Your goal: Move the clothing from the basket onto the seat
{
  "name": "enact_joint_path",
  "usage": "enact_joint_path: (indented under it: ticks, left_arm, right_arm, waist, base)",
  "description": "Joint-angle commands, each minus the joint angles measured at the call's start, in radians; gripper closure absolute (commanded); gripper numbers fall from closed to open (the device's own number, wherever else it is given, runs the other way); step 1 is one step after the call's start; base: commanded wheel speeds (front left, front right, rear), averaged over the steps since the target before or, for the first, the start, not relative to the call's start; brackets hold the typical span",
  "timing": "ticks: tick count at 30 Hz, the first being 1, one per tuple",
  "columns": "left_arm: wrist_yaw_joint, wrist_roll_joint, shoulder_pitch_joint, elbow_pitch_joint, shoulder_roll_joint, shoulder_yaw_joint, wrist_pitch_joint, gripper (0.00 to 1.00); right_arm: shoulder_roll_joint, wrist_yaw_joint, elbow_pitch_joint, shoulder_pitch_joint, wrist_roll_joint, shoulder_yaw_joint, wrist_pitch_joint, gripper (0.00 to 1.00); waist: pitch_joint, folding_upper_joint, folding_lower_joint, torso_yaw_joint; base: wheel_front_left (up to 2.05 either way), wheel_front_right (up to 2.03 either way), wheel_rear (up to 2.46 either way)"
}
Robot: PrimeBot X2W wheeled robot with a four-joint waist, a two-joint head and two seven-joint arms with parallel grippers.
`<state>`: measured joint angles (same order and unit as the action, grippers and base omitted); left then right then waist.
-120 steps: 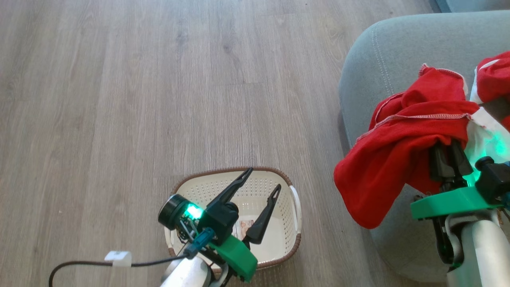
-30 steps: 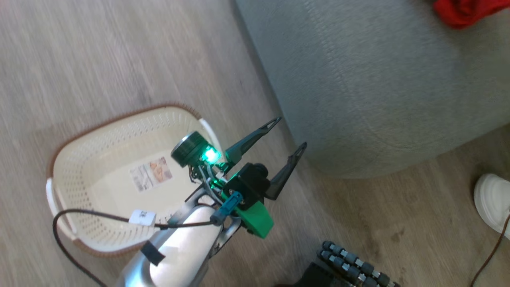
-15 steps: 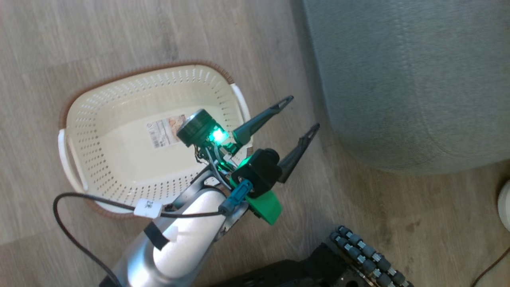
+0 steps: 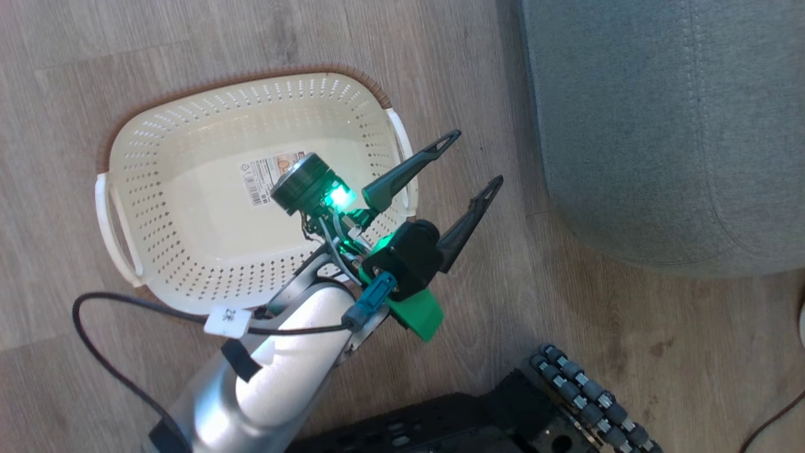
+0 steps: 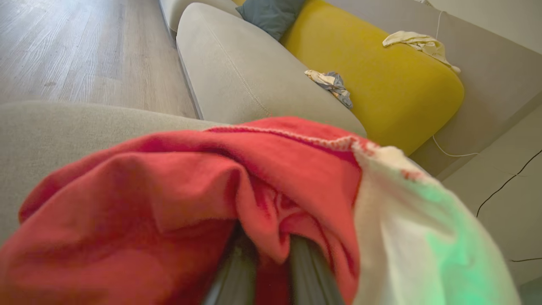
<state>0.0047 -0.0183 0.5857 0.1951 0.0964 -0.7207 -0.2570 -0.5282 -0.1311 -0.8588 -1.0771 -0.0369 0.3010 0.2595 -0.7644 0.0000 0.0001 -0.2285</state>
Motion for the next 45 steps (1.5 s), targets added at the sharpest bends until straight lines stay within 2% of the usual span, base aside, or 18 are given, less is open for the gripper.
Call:
enact_joint_path:
  ticks: [1, 14, 15, 16, 17, 18, 25, 35, 40, 45]
  left_arm:
    - [0.011, 0.007, 0.011, -0.037, -0.002, 0.006, -0.005, 0.00]
    - [0.024, 0.021, 0.019, -0.034, 0.003, -0.004, -0.005, 0.00]
    - [0.025, 0.022, 0.018, -0.033, 0.003, -0.005, -0.005, 0.00]
    - [0.026, 0.024, 0.018, -0.033, 0.002, -0.005, -0.005, 0.00]
    - [0.027, 0.026, 0.017, -0.034, 0.002, -0.005, -0.005, 0.00]
    - [0.027, 0.027, 0.016, -0.036, 0.001, -0.005, -0.005, 0.00]
    - [0.028, 0.041, -0.001, -0.037, -0.006, -0.007, -0.005, 0.00]
    - [0.024, 0.062, -0.050, -0.039, -0.020, 0.004, -0.005, 0.00]
    - [0.023, 0.069, -0.079, -0.043, -0.028, 0.019, -0.005, 0.00]
    - [0.026, 0.074, -0.110, -0.048, -0.034, 0.036, -0.005, 0.00]
  right_arm:
    - [-0.014, 0.000, 0.006, -0.014, 0.001, -0.009, 0.002, 1.00]
    - [-0.005, 0.000, -0.108, -0.031, -0.019, -0.110, 0.002, 1.00]
    - [-0.005, 0.000, -0.115, -0.032, -0.022, -0.120, 0.002, 0.96]
    - [-0.010, 0.000, -0.116, -0.032, -0.016, -0.134, 0.002, 0.71]
    - [-0.016, 0.000, -0.114, -0.030, -0.006, -0.145, 0.002, 0.16]
    - [-0.016, 0.000, -0.120, -0.029, -0.006, -0.152, 0.002, 0.00]
    - [-0.024, 0.000, -0.162, -0.013, -0.017, -0.184, 0.002, 0.00]
    - [-0.020, 0.000, -0.216, 0.046, -0.038, -0.298, 0.002, 0.00]
    - [-0.012, 0.000, -0.172, 0.081, -0.105, -0.347, 0.002, 0.00]
    - [-0.034, 0.000, -0.048, 0.149, -0.157, -0.420, 0.002, 0.00]
  waist:
    - [-0.004, 0.0000, -0.0001, 0.002]
    - [0.001, 0.0000, -0.0001, 0.008]
    - [0.004, 0.0000, -0.0001, 0.007]
    - [0.008, 0.0000, -0.0001, 0.006]
    - [0.012, 0.0000, -0.0001, 0.005]
    - [0.017, 0.0000, -0.0001, 0.004]
    - [0.076, 0.0000, -0.0001, -0.005]
    - [0.208, 0.0000, -0.0001, -0.023]
    - [0.273, 0.0000, -0.0001, -0.026]
    - [0.344, 0.0000, -0.0001, -0.018]
  base:
    - [0.00, 0.00, 0.00]
    - [0.00, 0.00, 0.00]
    - [0.00, 0.00, 0.00]
    - [0.00, 0.00, 0.00]
    - [0.00, 0.00, 0.00]
    - [0.00, 0.00, 0.00]
    - [0.00, 0.00, 0.00]
    - [0.00, 0.00, 0.00]
    - [0.00, 0.00, 0.00]
    - [0.00, 0.00, 0.00]
